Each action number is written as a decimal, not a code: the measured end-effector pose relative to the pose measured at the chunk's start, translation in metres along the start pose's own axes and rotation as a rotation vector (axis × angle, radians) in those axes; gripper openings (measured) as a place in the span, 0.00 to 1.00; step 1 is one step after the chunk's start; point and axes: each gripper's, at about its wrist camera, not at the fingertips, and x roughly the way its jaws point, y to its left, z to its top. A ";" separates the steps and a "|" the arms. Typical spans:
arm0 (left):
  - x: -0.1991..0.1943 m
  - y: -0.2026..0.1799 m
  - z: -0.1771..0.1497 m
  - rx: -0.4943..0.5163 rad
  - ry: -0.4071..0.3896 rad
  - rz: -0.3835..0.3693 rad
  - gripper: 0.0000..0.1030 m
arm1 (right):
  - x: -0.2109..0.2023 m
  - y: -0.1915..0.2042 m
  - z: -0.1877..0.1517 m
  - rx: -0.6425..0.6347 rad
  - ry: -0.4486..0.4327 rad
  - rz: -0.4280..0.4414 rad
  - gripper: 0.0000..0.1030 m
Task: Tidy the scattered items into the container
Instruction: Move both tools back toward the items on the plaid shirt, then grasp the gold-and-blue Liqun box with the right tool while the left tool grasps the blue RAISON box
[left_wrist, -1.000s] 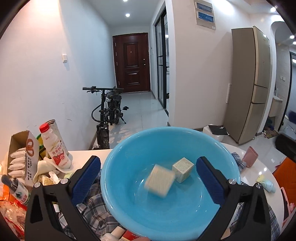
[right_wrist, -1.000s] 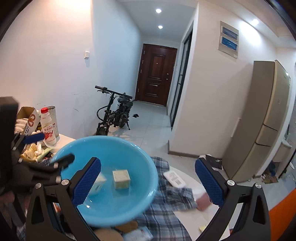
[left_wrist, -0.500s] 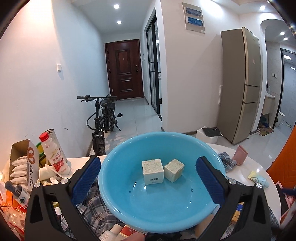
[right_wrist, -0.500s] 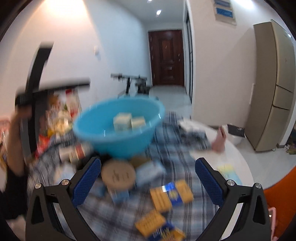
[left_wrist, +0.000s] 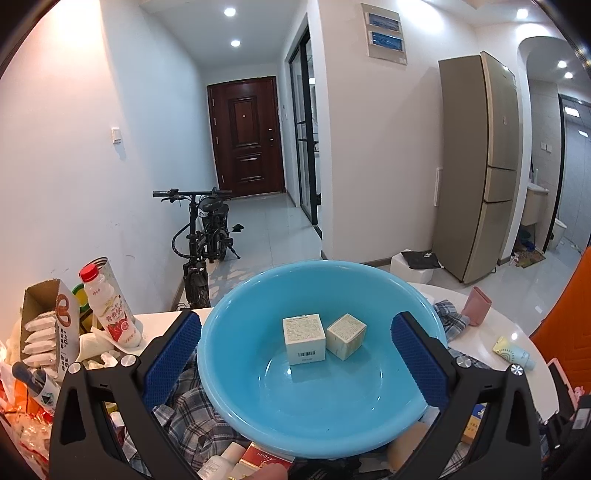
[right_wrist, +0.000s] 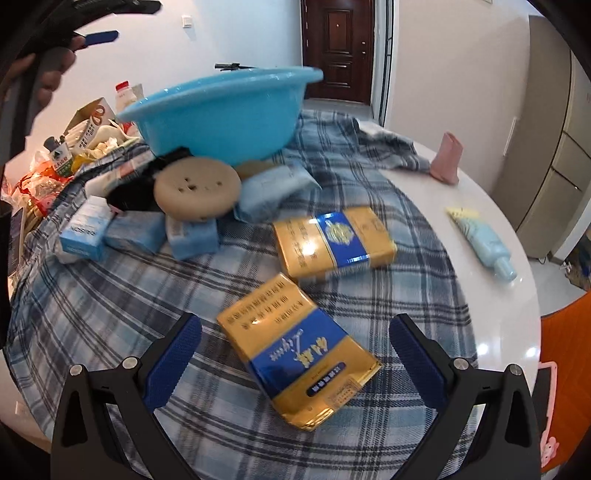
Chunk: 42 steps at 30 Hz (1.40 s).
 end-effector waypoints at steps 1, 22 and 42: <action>0.000 0.001 0.000 -0.006 0.001 -0.001 1.00 | 0.003 0.000 -0.002 0.002 0.008 0.008 1.00; -0.004 -0.008 -0.002 0.025 0.011 -0.008 1.00 | 0.004 0.002 -0.016 0.003 0.026 -0.035 0.72; -0.052 0.008 -0.117 -0.043 0.210 0.015 1.00 | -0.025 -0.002 -0.025 0.035 -0.098 0.056 0.71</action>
